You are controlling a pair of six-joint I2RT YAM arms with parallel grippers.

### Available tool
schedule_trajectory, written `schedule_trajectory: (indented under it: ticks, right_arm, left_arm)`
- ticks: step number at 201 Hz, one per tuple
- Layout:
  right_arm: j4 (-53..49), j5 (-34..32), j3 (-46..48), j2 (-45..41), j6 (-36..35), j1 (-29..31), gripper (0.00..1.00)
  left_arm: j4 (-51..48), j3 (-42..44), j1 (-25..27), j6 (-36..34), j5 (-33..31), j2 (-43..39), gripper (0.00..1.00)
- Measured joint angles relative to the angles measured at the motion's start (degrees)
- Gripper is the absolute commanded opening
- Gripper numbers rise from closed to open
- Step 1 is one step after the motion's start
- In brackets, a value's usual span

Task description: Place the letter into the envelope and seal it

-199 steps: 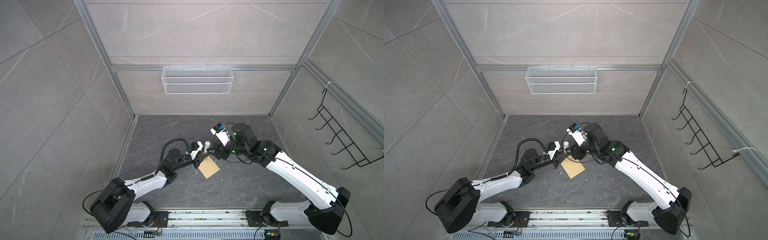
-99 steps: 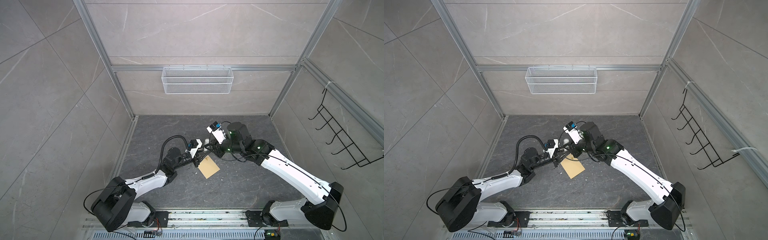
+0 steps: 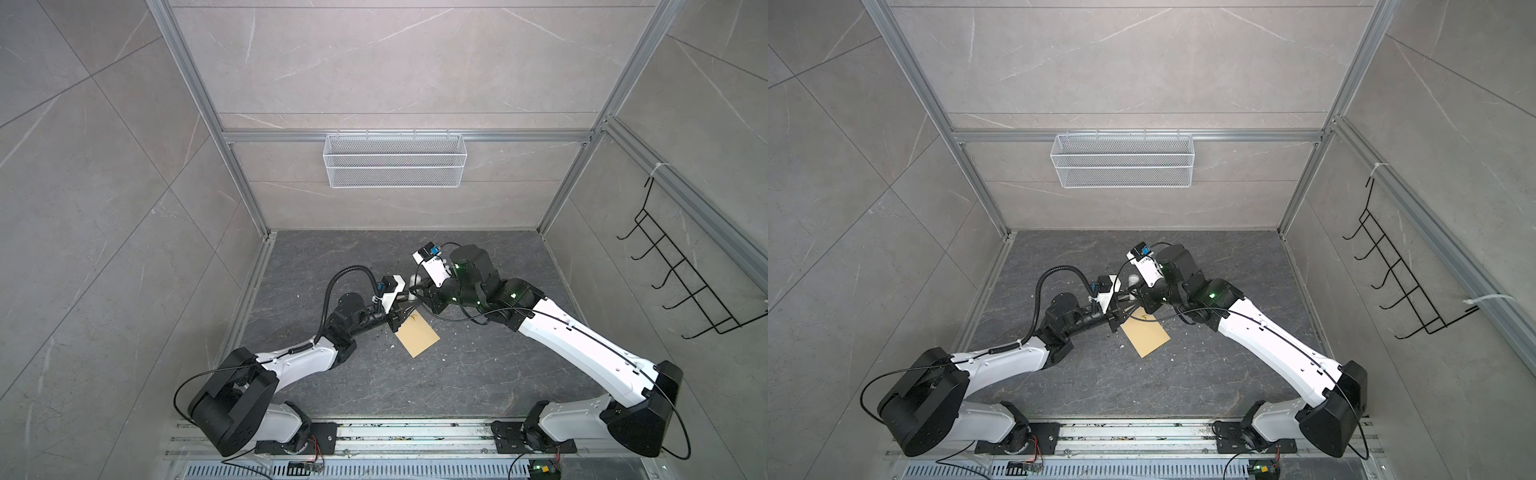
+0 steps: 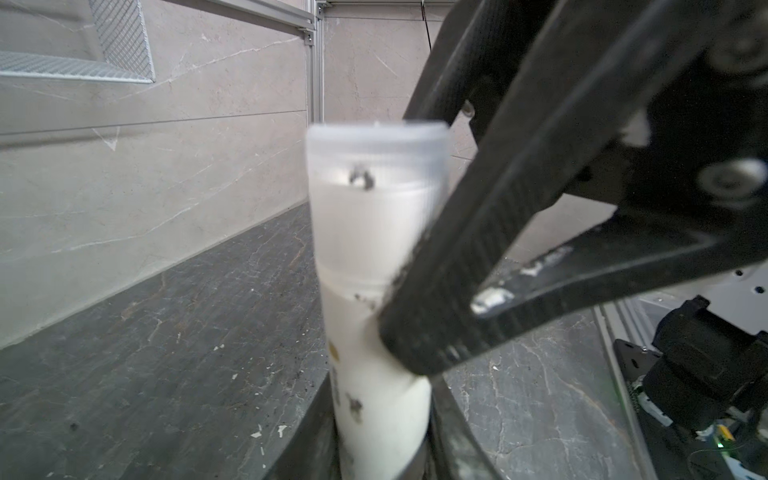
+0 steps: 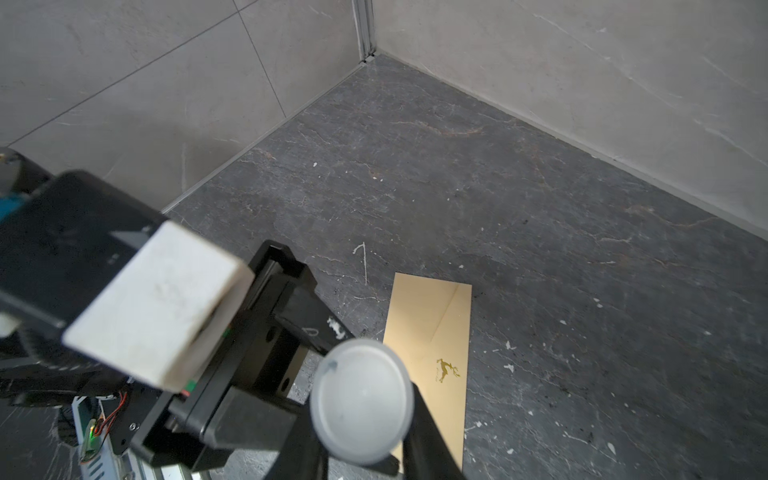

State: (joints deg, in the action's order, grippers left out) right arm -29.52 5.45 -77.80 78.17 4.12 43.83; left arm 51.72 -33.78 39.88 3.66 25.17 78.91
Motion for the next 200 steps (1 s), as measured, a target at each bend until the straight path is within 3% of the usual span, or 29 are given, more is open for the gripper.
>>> schedule_trajectory:
  ticks: [29, 63, 127, 200]
  right_arm:
    - [-4.7, -6.4, -4.0, 1.9, 1.1, -2.4, 0.00]
    - [-10.9, -9.5, -8.3, 8.1, 2.1, -10.4, 0.00]
    - [-20.9, -9.8, -15.3, 24.5, 2.1, -21.8, 0.00]
    - [-24.7, -5.5, -24.0, 38.8, 2.1, -27.9, 0.00]
  left_arm:
    - [-1.5, -0.1, 0.0, -0.6, -2.4, -0.5, 0.61]
    - [-3.9, 0.0, 0.0, -1.5, -5.5, -2.4, 0.74]
    - [-6.8, 1.7, 0.0, -2.2, -10.1, -6.5, 0.80]
    - [-8.1, 3.9, 0.0, -2.6, -13.2, -8.4, 0.86]
